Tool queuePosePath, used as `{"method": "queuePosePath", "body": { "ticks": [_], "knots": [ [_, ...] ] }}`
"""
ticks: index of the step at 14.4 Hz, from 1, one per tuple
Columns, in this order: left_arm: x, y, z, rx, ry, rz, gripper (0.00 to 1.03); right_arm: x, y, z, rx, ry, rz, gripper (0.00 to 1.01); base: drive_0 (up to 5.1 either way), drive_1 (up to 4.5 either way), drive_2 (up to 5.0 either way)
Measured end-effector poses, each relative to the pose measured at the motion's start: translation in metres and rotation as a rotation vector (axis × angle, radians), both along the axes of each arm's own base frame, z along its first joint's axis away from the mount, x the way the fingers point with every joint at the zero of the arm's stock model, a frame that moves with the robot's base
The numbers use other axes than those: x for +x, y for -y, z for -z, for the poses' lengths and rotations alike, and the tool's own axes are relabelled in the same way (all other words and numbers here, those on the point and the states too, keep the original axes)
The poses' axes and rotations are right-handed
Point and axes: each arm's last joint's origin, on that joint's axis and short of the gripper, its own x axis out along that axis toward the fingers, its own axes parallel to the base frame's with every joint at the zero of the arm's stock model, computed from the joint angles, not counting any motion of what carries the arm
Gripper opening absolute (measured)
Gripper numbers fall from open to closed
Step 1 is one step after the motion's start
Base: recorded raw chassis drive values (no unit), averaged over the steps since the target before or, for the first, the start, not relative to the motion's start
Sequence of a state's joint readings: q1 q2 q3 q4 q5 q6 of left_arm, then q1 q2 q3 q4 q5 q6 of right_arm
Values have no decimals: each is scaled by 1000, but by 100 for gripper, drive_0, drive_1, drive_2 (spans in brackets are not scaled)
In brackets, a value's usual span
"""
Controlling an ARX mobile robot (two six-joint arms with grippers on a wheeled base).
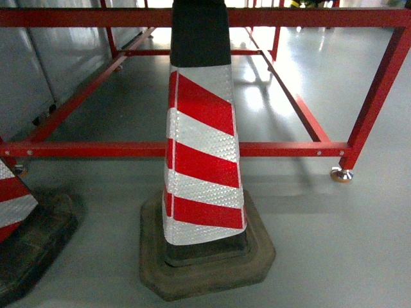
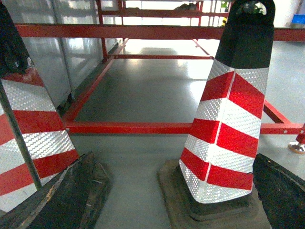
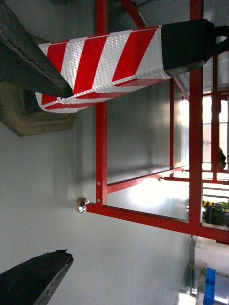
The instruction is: Pick blue part to blue bin on bottom shelf
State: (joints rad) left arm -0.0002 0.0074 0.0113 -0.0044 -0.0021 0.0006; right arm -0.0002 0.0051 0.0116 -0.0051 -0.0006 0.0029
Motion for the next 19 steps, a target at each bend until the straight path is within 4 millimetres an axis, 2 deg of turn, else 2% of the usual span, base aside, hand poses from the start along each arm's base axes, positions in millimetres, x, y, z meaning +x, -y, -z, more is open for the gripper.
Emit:
{"method": "queuePosePath", "body": {
  "ticks": [19],
  "knots": [
    [0, 0, 0, 0, -1, 2, 98, 0, 0, 0, 1, 0, 1, 98, 0, 0, 0]
  ]
}}
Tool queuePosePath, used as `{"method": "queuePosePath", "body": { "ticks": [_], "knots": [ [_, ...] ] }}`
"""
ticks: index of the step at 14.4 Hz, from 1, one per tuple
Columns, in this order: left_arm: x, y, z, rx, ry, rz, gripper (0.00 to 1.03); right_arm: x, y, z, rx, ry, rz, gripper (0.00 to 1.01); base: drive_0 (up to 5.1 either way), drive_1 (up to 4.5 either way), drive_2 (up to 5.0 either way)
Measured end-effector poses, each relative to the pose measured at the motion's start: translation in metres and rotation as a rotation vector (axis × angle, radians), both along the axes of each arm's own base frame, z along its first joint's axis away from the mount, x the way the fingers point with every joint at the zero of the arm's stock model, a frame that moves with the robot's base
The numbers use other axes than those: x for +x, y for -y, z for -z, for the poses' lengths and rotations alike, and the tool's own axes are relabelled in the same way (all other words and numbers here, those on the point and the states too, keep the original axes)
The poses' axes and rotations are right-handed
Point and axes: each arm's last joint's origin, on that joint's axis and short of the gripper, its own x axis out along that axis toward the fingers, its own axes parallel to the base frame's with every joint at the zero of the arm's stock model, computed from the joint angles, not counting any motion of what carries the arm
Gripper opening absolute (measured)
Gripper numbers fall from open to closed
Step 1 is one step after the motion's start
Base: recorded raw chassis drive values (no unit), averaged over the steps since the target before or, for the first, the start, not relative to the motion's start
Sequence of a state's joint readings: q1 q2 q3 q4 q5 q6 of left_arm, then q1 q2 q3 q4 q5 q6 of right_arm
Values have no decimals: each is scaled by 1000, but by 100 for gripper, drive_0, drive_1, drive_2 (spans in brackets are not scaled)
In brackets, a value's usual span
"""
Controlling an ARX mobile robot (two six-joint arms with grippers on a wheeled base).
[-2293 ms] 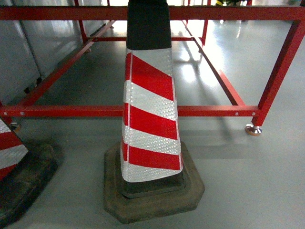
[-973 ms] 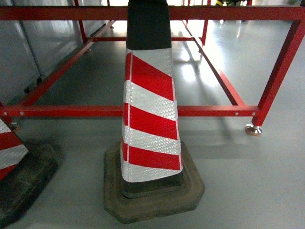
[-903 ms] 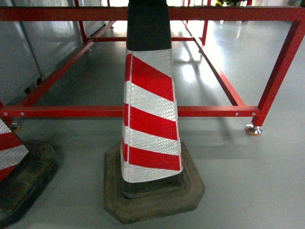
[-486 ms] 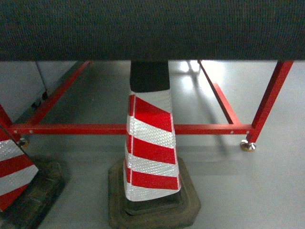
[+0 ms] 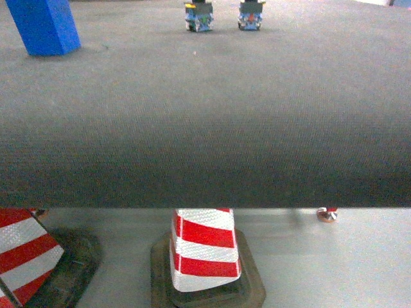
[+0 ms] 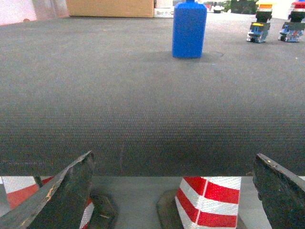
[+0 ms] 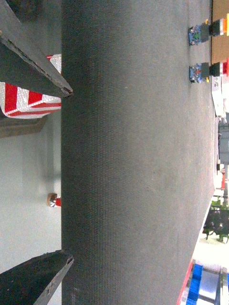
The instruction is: Pick blue part to blue bin on bottom shelf
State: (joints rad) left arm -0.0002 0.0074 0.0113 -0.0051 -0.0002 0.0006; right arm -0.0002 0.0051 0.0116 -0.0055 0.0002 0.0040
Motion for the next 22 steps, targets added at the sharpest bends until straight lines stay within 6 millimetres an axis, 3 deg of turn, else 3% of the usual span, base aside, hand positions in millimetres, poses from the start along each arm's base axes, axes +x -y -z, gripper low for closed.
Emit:
{"method": "queuePosePath", "body": {
  "ticks": [22],
  "knots": [
    [0, 0, 0, 0, 1, 0, 98, 0, 0, 0, -1, 1, -1, 98, 0, 0, 0]
  ]
}}
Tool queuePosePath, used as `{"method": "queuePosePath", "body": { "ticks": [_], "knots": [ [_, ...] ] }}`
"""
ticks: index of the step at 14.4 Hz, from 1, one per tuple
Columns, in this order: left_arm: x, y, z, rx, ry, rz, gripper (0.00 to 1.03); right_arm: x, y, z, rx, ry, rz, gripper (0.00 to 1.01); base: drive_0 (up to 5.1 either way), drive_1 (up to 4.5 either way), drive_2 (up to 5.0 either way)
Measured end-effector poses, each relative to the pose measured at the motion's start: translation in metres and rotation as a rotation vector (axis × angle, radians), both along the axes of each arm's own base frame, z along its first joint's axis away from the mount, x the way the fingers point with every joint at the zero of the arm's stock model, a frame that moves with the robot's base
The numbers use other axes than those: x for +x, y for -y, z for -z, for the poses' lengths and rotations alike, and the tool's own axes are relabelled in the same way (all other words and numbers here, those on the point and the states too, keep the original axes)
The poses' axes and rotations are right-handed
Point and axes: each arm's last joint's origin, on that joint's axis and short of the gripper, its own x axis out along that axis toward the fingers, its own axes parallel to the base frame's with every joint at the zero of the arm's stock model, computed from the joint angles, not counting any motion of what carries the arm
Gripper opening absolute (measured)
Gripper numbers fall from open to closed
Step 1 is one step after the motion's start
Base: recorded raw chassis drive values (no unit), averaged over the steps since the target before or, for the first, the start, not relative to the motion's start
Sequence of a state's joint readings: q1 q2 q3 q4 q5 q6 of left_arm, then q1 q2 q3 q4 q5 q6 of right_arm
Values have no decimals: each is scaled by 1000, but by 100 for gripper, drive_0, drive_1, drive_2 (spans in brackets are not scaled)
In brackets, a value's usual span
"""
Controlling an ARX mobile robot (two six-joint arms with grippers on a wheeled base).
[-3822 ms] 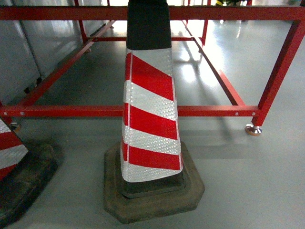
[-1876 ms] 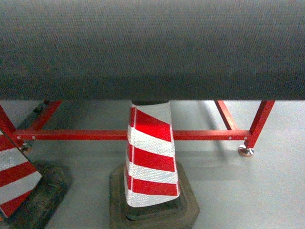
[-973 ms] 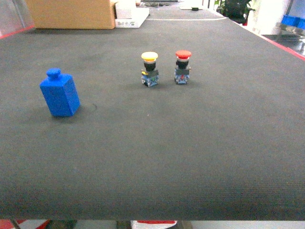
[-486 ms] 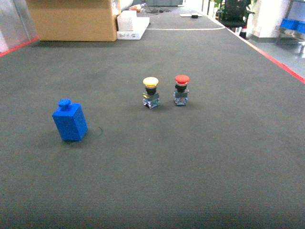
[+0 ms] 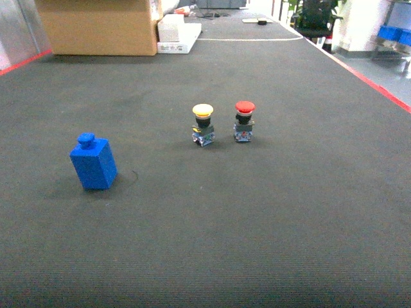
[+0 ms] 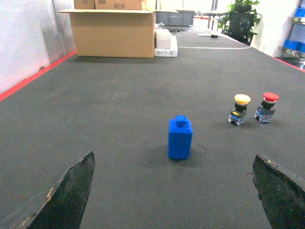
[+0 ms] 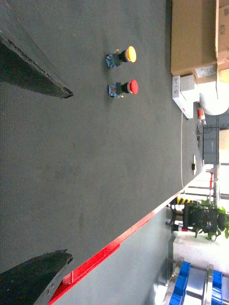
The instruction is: Pick blue part to blue bin on bottom shelf
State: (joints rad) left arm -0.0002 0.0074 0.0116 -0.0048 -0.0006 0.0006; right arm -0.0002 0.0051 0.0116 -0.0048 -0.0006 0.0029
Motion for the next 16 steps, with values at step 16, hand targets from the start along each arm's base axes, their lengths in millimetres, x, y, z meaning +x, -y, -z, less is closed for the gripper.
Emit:
{"method": "queuePosePath", "body": {
  "ticks": [16],
  "knots": [
    [186, 61, 7, -17, -178, -27, 98, 0, 0, 0, 0, 0, 0, 98, 0, 0, 0]
  ]
}}
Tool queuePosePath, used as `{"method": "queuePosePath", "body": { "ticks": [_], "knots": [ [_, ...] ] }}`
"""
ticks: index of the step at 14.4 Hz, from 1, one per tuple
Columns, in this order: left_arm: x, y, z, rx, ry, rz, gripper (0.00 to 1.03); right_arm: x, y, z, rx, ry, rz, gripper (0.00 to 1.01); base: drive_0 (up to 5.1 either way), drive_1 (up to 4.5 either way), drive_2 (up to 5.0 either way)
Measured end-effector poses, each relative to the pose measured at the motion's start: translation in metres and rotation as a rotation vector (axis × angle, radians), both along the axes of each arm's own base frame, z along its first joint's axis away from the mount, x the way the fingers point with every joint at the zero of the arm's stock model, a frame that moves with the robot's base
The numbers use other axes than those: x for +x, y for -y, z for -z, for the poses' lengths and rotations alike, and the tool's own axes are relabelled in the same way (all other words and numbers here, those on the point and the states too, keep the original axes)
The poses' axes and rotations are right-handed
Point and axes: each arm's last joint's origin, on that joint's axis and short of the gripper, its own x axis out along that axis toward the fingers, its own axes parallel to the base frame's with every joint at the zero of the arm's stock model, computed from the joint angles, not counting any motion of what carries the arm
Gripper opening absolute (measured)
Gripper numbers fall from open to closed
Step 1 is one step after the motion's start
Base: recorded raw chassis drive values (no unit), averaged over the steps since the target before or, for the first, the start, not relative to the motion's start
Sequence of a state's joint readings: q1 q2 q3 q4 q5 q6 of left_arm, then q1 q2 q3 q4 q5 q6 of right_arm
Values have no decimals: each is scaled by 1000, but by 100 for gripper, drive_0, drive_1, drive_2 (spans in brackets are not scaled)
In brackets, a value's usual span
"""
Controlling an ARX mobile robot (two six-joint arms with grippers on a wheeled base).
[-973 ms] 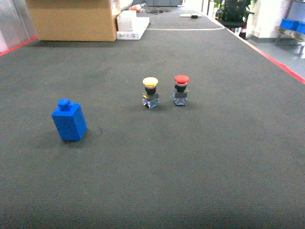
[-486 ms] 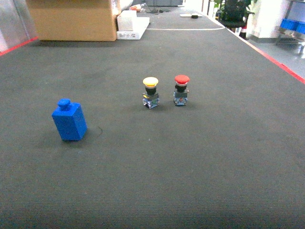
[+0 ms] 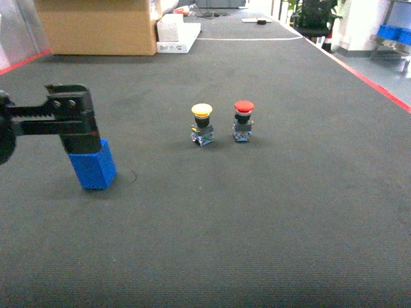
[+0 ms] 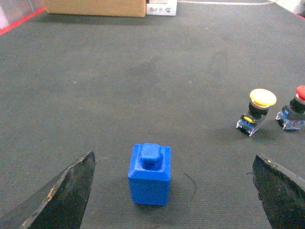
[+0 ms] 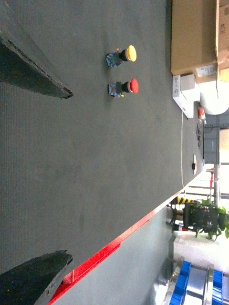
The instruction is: Pick blue part to blue bin on bottom shelf
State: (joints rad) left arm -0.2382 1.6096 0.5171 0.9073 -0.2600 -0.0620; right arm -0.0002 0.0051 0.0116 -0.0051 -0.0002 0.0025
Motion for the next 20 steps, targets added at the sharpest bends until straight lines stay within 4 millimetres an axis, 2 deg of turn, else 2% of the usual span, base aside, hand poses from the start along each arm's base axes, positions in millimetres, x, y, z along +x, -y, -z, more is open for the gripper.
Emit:
{"method": "queuePosePath", "body": {
  "ticks": [3, 8, 11, 12, 13, 14, 15, 20],
  "knots": [
    [44, -5, 40, 47, -81, -11, 98, 0, 0, 0, 0, 0, 0, 98, 0, 0, 0],
    [81, -5, 75, 80, -144, 12, 98, 0, 0, 0, 0, 0, 0, 98, 0, 0, 0],
    [104, -12, 91, 79, -166, -7, 98, 0, 0, 0, 0, 0, 0, 98, 0, 0, 0],
    [112, -14, 98, 76, -186, 2, 84, 0, 0, 0, 0, 0, 0, 98, 0, 0, 0],
    [113, -15, 98, 74, -194, 8, 59, 0, 0, 0, 0, 0, 0, 98, 0, 0, 0],
    [114, -15, 98, 74, -192, 8, 48, 0, 0, 0, 0, 0, 0, 98, 0, 0, 0],
    [114, -15, 98, 74, -189, 8, 45, 0, 0, 0, 0, 0, 0, 98, 0, 0, 0],
    [104, -17, 96, 90, -173, 10, 44, 0, 0, 0, 0, 0, 0, 98, 0, 0, 0]
  ]
}}
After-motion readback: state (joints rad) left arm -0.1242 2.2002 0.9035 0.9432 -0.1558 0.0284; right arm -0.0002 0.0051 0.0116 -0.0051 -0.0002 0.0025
